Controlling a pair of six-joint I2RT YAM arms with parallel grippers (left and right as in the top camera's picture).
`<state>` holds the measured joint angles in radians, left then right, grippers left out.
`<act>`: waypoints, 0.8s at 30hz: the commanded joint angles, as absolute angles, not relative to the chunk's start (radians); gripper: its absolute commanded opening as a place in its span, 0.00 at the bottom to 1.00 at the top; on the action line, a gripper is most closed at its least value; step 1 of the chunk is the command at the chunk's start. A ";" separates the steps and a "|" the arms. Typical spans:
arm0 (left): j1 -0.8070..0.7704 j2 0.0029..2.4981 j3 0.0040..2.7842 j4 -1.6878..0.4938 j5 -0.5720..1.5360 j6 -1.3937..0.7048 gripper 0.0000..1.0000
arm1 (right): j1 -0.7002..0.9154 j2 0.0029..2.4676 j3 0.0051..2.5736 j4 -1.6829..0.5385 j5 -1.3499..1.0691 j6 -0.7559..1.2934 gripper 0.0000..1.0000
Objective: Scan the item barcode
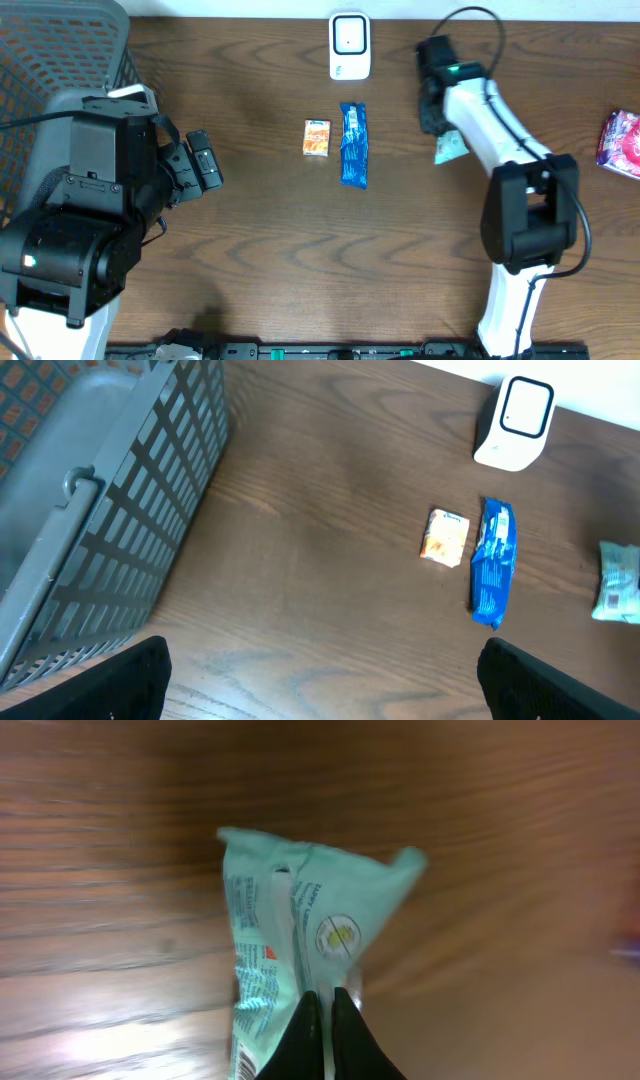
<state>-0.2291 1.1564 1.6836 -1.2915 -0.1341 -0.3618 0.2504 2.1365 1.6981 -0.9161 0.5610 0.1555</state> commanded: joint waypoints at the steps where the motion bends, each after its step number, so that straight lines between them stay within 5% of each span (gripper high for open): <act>1: -0.224 1.156 1.686 -1.295 -0.146 -0.349 0.98 | 0.332 2.178 1.699 -0.924 0.911 0.171 0.01; 8: -0.224 1.156 1.686 -1.295 -0.146 -0.349 0.98 | 0.440 2.297 1.699 -0.921 0.781 0.231 0.02; 17: -0.224 1.156 1.686 -1.295 -0.146 -0.349 0.98 | 0.414 2.273 1.810 -1.004 0.843 0.162 0.68; 24: -0.224 1.156 1.686 -1.295 -0.146 -0.349 0.98 | 0.329 2.276 1.796 -1.008 0.792 0.164 0.72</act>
<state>-0.2291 1.1564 1.6836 -1.2915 -0.1345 -0.3618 0.3836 2.3020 1.7981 -1.0176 0.8074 0.1730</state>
